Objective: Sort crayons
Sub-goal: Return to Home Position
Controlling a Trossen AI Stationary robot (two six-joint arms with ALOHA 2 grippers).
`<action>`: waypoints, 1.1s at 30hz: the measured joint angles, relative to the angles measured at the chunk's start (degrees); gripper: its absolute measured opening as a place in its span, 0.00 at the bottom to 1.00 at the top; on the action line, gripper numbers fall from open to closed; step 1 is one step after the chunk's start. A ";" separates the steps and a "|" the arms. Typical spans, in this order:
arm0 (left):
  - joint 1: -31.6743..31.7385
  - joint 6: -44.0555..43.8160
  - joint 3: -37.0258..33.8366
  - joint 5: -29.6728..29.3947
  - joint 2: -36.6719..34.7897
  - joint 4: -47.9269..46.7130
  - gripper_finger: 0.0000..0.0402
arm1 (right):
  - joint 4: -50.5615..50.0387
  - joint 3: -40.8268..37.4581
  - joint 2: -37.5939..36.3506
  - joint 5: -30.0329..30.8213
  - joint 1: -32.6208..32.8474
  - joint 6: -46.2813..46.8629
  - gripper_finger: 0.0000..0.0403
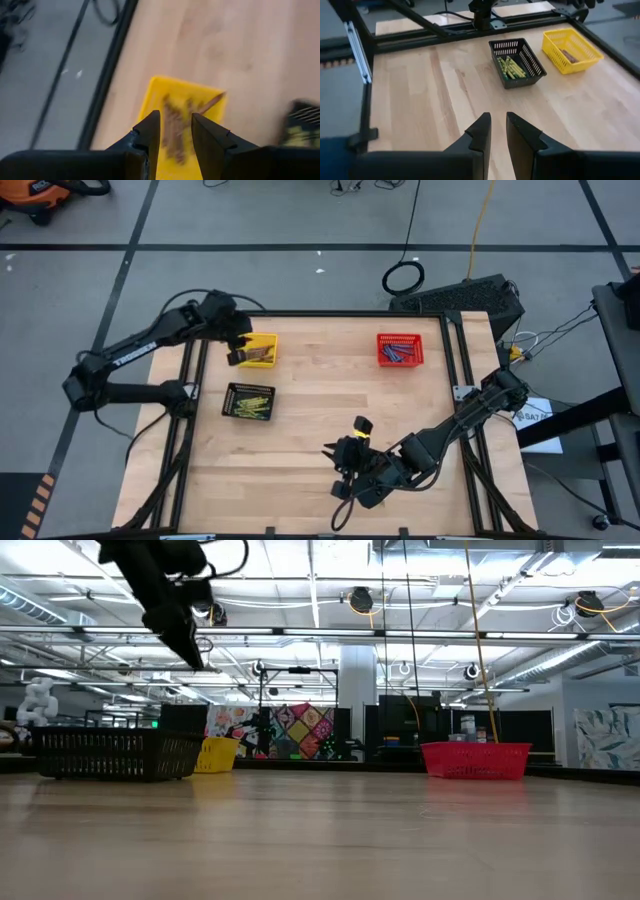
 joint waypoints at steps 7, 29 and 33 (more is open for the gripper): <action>-1.01 -8.56 0.00 20.26 -7.80 1.78 0.27 | -0.01 0.00 0.00 -0.35 0.00 -0.19 0.12; -4.46 -26.09 -4.64 41.07 -29.26 15.63 0.27 | 9.30 -0.02 -3.62 -12.71 1.53 -21.64 0.12; -4.46 -29.27 -9.76 42.12 -34.65 20.97 0.27 | 9.19 -0.02 -6.83 -16.94 1.46 -26.00 0.12</action>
